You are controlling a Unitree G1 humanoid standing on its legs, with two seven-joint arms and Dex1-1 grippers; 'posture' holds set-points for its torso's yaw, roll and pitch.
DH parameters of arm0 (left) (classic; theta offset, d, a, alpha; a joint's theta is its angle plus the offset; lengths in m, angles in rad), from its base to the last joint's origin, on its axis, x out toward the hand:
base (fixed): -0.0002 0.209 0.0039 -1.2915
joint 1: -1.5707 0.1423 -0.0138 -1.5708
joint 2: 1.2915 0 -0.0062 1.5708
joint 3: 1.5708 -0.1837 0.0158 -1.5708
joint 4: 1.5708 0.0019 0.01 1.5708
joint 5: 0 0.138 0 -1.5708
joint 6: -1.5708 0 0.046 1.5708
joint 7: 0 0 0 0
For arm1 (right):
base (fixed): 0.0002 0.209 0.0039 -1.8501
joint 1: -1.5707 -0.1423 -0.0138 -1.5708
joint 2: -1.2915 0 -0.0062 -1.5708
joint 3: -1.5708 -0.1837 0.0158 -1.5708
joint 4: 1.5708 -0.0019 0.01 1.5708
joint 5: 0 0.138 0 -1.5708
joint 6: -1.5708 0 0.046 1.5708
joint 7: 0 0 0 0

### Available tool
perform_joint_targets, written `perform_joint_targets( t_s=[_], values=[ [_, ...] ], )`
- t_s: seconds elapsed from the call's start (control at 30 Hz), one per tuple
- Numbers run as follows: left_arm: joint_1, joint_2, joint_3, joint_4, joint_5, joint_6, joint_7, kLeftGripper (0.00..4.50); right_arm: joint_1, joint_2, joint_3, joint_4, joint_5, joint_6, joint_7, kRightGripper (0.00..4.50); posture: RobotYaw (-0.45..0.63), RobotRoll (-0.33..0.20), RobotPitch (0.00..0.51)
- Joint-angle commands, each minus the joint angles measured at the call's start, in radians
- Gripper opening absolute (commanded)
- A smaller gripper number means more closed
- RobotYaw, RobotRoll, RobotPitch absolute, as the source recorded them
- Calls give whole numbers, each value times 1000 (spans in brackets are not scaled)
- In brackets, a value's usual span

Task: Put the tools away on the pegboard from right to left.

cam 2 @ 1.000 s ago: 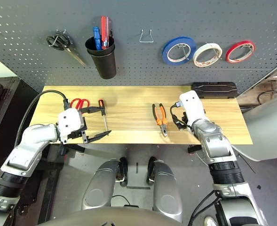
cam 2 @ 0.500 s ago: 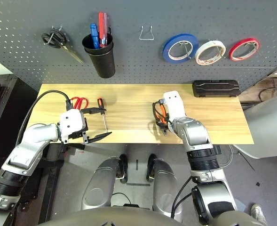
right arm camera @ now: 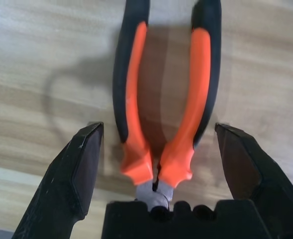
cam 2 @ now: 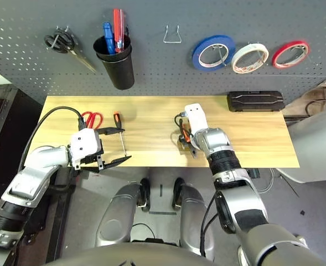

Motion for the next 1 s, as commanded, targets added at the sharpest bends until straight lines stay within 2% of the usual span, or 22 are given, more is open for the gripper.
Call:
perform_joint_targets(
  t_s=[0.03, 0.2, 0.3, 0.4, 0.43, 0.7, 1.0],
  values=[
    [21, 16, -15, -21, 24, 15, -1, 4500, 11, 18, 13, 79, -5, -18, 9, 4485, 182, 0, 317],
    [22, 27, -24, -8, 50, 13, -1, 4500, -3, 33, 9, 129, -9, -27, 2, 4485, 186, 0, 320],
    [18, 34, -29, 2, 74, 13, 1, 4500, -3, 34, 6, 129, -13, -16, -4, 3954, 186, 0, 320],
    [14, 42, -34, 14, 96, 4, 1, 4500, 0, 32, 6, 124, -16, -12, -4, 2896, 186, 0, 320],
    [13, 43, -34, 18, 102, 2, 2, 4500, 1, 32, 6, 123, -17, -12, -5, 2803, 186, 0, 319],
    [-11, 59, -42, 68, 168, -27, 9, 4500, 5, 35, 1, 108, -17, -6, -10, 2802, 183, 0, 314],
    [-30, 44, -39, 106, 166, -58, 21, 4500, 42, 25, 18, 12, -21, -35, 17, 2802, 182, 0, 304]
  ],
)
